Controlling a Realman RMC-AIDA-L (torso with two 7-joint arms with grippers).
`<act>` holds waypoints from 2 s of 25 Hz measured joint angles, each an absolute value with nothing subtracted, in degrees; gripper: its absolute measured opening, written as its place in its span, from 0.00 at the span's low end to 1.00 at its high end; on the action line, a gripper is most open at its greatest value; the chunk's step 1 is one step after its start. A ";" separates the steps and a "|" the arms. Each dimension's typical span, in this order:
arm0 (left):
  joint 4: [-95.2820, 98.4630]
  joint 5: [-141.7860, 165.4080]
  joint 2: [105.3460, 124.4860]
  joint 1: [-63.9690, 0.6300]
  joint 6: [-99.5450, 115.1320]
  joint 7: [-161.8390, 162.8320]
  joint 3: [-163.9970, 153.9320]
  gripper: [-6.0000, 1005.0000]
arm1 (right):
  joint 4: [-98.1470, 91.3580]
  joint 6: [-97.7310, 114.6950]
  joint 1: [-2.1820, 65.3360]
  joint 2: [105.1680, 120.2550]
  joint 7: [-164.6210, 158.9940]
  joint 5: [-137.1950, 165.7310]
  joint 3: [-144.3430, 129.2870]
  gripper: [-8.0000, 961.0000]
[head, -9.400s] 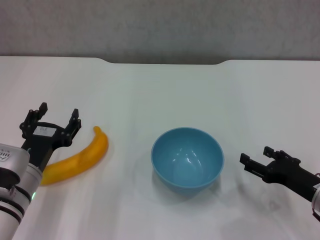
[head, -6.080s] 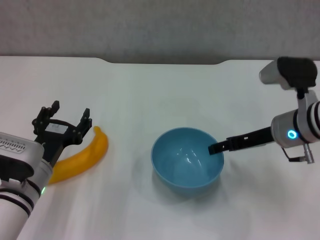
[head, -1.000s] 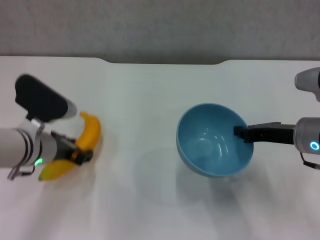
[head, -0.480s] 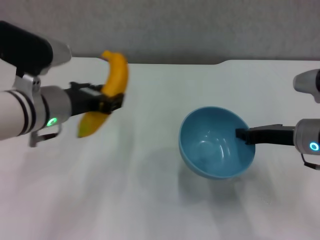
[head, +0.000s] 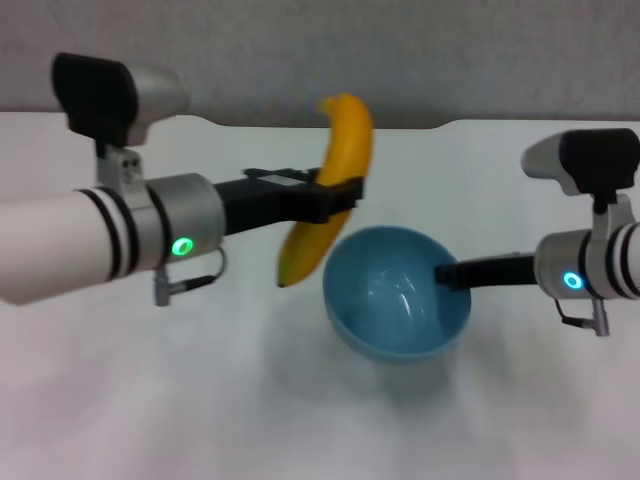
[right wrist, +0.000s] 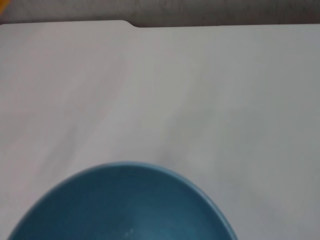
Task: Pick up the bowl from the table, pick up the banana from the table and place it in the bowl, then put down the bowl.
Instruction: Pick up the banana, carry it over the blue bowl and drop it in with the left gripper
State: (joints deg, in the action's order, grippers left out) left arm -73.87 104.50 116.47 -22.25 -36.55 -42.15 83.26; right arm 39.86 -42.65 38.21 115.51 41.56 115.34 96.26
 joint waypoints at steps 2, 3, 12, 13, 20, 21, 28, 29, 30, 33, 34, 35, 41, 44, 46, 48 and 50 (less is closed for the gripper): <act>-72.76 101.71 116.50 -22.39 -35.21 -44.32 81.76 0.52 | 38.74 -42.00 39.67 115.56 41.36 114.60 95.98 0.04; -71.84 100.23 116.54 -22.49 -34.27 -45.88 80.76 0.52 | 38.45 -41.83 40.25 115.61 41.35 113.72 95.50 0.04; -65.90 88.87 116.88 -23.52 -27.31 -55.87 75.11 0.53 | 39.65 -41.66 42.20 115.67 41.45 110.20 92.77 0.04; -65.28 87.58 116.88 -23.77 -26.97 -56.89 74.76 0.53 | 39.65 -41.66 42.29 115.69 41.44 110.20 92.62 0.04; -63.78 83.86 116.81 -24.17 -26.97 -59.65 74.56 0.52 | 39.28 -41.39 42.51 115.70 41.30 110.13 92.39 0.04; -63.81 83.69 116.78 -24.13 -27.05 -59.68 74.66 0.52 | 39.25 -41.20 42.37 115.70 41.30 110.12 92.38 0.04; -65.10 77.57 116.61 -23.78 -27.25 -65.38 74.66 0.52 | 37.80 -40.78 42.62 115.63 41.31 110.12 92.26 0.04; -64.86 77.32 116.63 -23.74 -27.35 -65.65 74.57 0.52 | 37.80 -40.78 42.69 115.65 41.31 110.11 92.22 0.04; -64.64 77.04 116.68 -23.73 -27.50 -65.82 74.51 0.52 | 37.80 -40.78 42.80 115.66 41.31 110.10 92.20 0.04; -64.21 75.87 116.74 -23.90 -27.79 -66.46 74.47 0.52 | 37.82 -40.77 43.42 115.66 41.34 109.38 91.96 0.04; -64.18 75.17 116.75 -23.99 -27.81 -67.19 74.41 0.52 | 37.82 -40.76 43.70 115.67 41.42 108.67 91.58 0.04; -64.17 74.53 116.79 -23.98 -27.80 -67.97 74.07 0.52 | 37.82 -40.56 44.02 115.67 41.53 107.55 90.58 0.04; -62.68 73.20 116.75 -23.98 -27.52 -70.64 72.79 0.52 | 37.91 -39.92 44.82 115.60 41.51 104.85 87.18 0.04; -61.92 73.16 116.70 -23.81 -27.59 -71.16 73.04 0.52 | 37.93 -39.91 44.65 115.54 41.44 104.79 87.09 0.04; -61.48 73.13 116.70 -23.65 -27.48 -71.51 73.21 0.57 | 37.62 -39.87 44.38 115.44 41.39 104.79 87.18 0.04; -61.05 73.12 116.69 -23.29 -27.15 -71.91 73.44 0.61 | 37.51 -39.93 44.06 115.39 41.34 104.78 87.37 0.04; -60.48 73.11 116.66 -23.14 -26.55 -71.93 73.64 0.66 | 37.40 -40.05 43.72 115.34 41.32 104.76 87.54 0.05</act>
State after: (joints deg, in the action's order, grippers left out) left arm -60.48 73.11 116.66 -23.13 -26.55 -71.93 73.64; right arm 37.40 -40.05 43.72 115.34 41.32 104.76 87.54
